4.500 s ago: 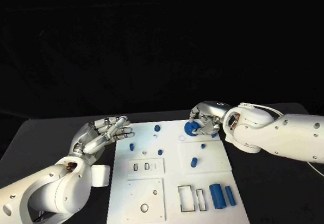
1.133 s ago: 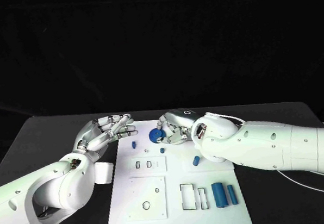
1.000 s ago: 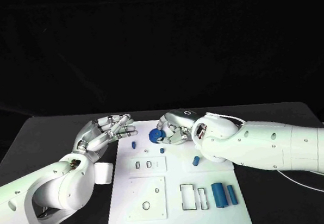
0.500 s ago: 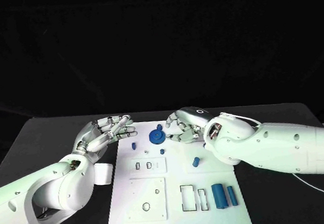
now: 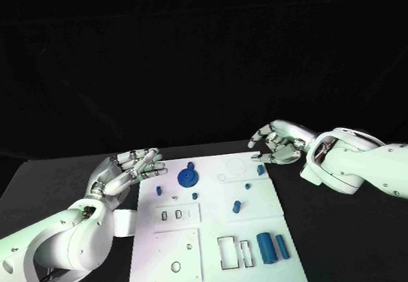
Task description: Assemble the parts on the task board
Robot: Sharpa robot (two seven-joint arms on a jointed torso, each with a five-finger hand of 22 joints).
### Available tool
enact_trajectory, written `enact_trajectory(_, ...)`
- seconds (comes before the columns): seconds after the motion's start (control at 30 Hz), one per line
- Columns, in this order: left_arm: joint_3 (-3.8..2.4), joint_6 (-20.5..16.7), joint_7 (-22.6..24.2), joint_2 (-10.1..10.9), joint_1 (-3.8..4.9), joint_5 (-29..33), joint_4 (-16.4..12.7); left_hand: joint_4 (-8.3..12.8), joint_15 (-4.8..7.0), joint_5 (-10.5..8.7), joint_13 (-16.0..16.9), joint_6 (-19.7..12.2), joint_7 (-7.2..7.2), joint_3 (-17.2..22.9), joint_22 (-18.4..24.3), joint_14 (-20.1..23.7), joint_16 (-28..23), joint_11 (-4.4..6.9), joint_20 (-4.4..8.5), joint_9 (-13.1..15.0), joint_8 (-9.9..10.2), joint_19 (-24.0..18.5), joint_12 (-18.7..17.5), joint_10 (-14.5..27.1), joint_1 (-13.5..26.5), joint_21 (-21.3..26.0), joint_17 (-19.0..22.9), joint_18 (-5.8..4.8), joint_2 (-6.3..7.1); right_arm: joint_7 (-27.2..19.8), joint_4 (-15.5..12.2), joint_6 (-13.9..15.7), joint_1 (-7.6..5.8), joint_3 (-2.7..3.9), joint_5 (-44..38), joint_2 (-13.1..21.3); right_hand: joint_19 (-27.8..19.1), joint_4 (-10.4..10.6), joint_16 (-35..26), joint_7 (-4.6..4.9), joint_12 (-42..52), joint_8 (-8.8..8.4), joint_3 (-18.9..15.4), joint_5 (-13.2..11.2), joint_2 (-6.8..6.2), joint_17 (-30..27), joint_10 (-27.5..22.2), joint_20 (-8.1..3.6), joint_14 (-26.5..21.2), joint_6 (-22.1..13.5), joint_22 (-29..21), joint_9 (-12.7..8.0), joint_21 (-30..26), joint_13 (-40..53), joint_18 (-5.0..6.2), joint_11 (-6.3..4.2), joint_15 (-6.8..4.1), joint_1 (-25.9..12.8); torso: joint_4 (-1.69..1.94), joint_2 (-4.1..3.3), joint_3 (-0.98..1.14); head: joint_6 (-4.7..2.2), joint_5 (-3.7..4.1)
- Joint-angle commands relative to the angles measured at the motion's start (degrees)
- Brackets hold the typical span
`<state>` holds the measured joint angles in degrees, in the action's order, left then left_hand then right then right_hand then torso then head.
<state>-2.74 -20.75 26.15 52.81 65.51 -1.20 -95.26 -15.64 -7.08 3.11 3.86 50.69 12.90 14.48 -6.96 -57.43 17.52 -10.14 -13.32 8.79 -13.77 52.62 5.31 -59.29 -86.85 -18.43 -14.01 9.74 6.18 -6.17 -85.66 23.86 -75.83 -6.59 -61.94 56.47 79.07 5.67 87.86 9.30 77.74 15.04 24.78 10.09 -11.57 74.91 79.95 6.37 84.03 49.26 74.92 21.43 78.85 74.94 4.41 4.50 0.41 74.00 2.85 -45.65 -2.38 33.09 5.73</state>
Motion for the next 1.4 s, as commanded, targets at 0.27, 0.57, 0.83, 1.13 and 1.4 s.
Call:
enact_trajectory(0.27, -0.04, 1.08, 0.52, -0.57, 0.01, 0.08, 0.31, 0.03, -0.40, -0.15, 0.01, -0.26, 0.93, 0.24, 0.09, -0.09, -0.22, -0.26, -0.21, -0.06, 0.30, 0.10, -0.25, -0.12, -0.14, 0.20, -0.11, 0.74, 0.56, -4.34, 3.18, -5.79, 0.85, -0.26, 4.31, 2.35, -0.79, -1.13, -0.34, 0.58, -1.45, -2.36, -0.20, -0.31, -0.65, 6.34, -1.24, 0.37, 3.99, -1.78, 0.16, -0.43, -0.84, -0.35, -0.39, 0.36, 0.27, 0.94, -0.44, 0.22, 0.68, -0.01, 0.87)
enact_trajectory(0.57, -0.04, 1.12, 0.49, -0.53, 0.00, 0.08, 0.34, 0.03, -0.40, -0.15, 0.01, -0.26, 0.93, 0.24, 0.09, -0.09, -0.22, -0.26, -0.21, -0.06, 0.30, 0.10, -0.25, -0.12, -0.14, 0.20, -0.11, 0.74, 0.56, -3.88, 5.49, -5.30, 2.25, -0.36, 2.72, 0.65, -0.90, -1.66, -0.34, 0.86, -1.79, -3.27, -0.18, -0.05, -0.59, 6.36, -1.58, 0.59, 3.99, -2.81, 0.05, -0.60, -1.04, -0.69, -0.35, 0.61, 0.50, 1.45, -0.48, 0.15, 0.58, 0.52, 0.37)
enact_trajectory(0.83, -0.04, 1.14, 0.50, -0.44, 0.00, 0.08, 0.33, 0.03, -0.40, -0.15, 0.01, -0.26, 0.93, 0.24, 0.09, -0.09, -0.22, -0.26, -0.21, -0.06, 0.30, 0.10, -0.25, -0.12, -0.14, 0.20, -0.11, 0.74, 0.56, -3.66, 6.47, -5.50, 3.44, -0.40, 1.93, -0.86, -0.96, -1.98, -0.34, 0.92, -1.67, -3.41, -0.07, -0.54, -0.44, 6.39, -1.49, 0.67, 4.00, -2.77, -0.01, -0.57, -1.14, -0.56, -0.32, 0.67, 0.57, 1.77, -0.44, 0.27, 0.45, 1.03, 0.09)
enact_trajectory(1.13, -0.04, 1.14, 0.49, -0.33, 0.00, 0.08, 0.37, 0.03, -0.40, -0.15, 0.01, -0.26, 0.93, 0.24, 0.09, -0.09, -0.22, -0.26, -0.21, -0.06, 0.30, 0.10, -0.25, -0.12, -0.14, 0.20, -0.11, 0.74, 0.56, -3.69, 6.93, -5.18, 4.06, -0.41, 1.29, -1.75, -0.91, -2.39, -0.31, 0.88, -1.40, -3.22, 0.19, -0.75, -0.14, 6.49, -1.28, 0.72, 4.02, -2.04, 0.09, -0.40, -1.13, -0.29, -0.33, 0.65, 0.58, 2.17, -0.65, 0.35, 0.49, 1.26, -0.19)
enact_trajectory(1.4, -0.04, 1.18, 0.47, -0.38, 0.00, 0.08, 0.40, 0.03, -0.40, -0.15, 0.01, -0.26, 0.93, 0.24, 0.09, -0.09, -0.22, -0.26, -0.21, -0.06, 0.30, 0.10, -0.25, -0.12, -0.14, 0.20, -0.11, 0.74, 0.56, -3.21, 7.73, -4.57, 4.24, -0.42, 0.95, -2.85, -0.67, -2.45, -0.25, 0.78, -0.91, -2.89, 0.57, -0.85, 0.55, 6.69, -0.84, 0.71, 4.07, -0.81, 0.38, -0.18, -0.96, 0.18, -0.38, 0.55, 0.52, 2.05, -0.50, 0.33, 0.50, 1.28, -0.21)
